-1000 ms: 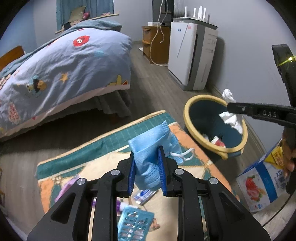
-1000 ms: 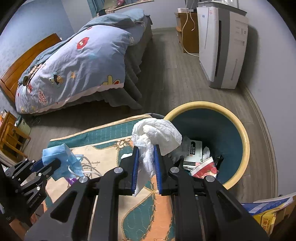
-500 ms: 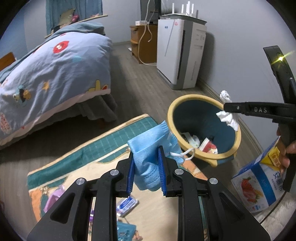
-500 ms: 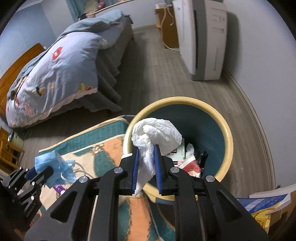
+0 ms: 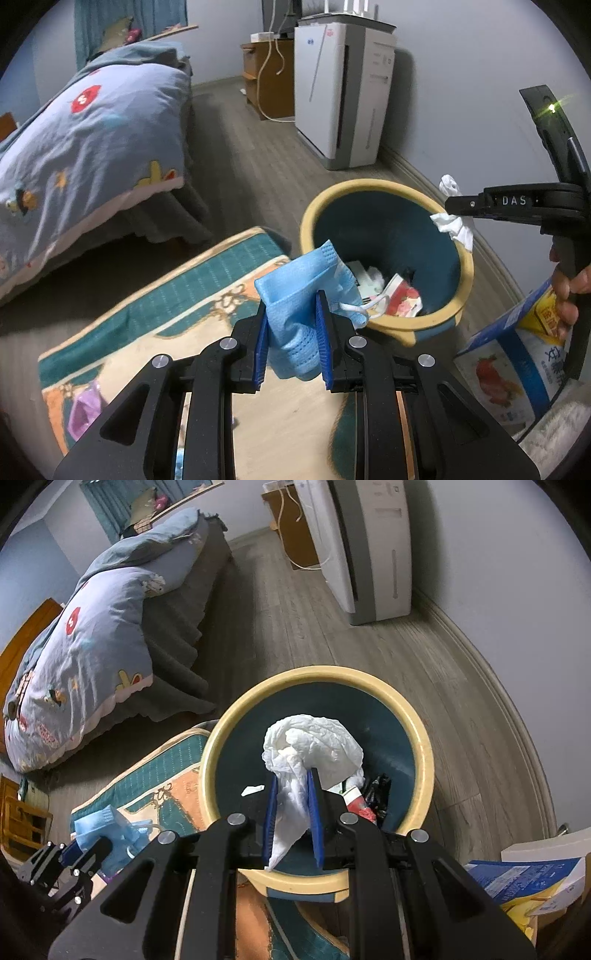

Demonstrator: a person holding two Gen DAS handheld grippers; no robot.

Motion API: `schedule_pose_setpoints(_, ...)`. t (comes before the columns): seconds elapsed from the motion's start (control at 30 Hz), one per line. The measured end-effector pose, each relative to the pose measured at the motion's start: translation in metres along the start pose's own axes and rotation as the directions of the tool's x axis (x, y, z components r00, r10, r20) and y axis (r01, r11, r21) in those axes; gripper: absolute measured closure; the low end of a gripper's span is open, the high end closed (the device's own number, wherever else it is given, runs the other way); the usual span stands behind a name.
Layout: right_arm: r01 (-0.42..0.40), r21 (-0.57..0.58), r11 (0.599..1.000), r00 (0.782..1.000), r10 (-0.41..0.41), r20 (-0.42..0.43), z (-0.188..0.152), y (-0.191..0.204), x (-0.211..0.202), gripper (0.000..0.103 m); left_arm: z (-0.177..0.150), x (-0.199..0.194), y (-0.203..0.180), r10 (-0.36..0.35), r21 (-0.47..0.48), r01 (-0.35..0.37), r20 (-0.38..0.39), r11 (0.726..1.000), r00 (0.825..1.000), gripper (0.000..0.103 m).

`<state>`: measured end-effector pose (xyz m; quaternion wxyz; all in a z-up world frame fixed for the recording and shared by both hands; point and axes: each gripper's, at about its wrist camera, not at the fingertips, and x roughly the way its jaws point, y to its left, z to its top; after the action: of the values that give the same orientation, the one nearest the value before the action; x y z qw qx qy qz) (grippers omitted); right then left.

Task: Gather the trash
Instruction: 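Carry the tissue and blue mask over the bin with both tools, then open both tools to drop the tissue and mask into the bin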

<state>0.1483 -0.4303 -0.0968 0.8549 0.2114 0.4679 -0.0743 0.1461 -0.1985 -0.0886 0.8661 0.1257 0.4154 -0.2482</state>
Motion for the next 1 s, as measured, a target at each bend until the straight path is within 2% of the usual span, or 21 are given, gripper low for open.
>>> schedule_pose_setpoints(0.33, 0.011, 0.034, 0.999, 1.000, -0.010, -0.028, 0.001, -0.022, 0.007, 0.087, 0.007, 0.028, -0.037, -0.036, 0.059, 0.038, -0.030, 0.998, 0.999, 0.080)
schedule_pose_setpoints(0.7, 0.008, 0.064, 0.998, 1.000, -0.007, -0.024, 0.001, -0.034, 0.008, 0.086, 0.014, 0.052, -0.063, -0.044, 0.096, 0.048, -0.042, 0.994, 0.998, 0.080)
schedule_pose_setpoints(0.77, 0.009, 0.062, 0.998, 1.000, -0.008, -0.014, 0.001, -0.035, 0.007, 0.083, 0.017, 0.052, -0.066, -0.049, 0.095, 0.052, -0.025, 0.994, 0.998, 0.078)
schedule_pose_setpoints(0.83, 0.002, 0.067, 0.998, 1.000, -0.002, 0.002, 0.002, -0.036, 0.005, 0.072, 0.020, 0.049, -0.071, -0.061, 0.100, 0.060, 0.007, 0.993, 0.998, 0.075)
schedule_pose_setpoints(0.97, -0.010, 0.083, 0.997, 0.999, 0.007, 0.037, 0.004, -0.040, -0.001, 0.067, 0.024, 0.044, -0.077, -0.074, 0.117, 0.067, 0.060, 0.991, 0.995, 0.068)
schedule_pose_setpoints(1.0, -0.014, 0.087, 0.996, 0.999, 0.010, 0.044, 0.004, -0.041, -0.002, 0.063, 0.024, 0.045, -0.078, -0.077, 0.120, 0.070, 0.060, 0.990, 0.995, 0.063)
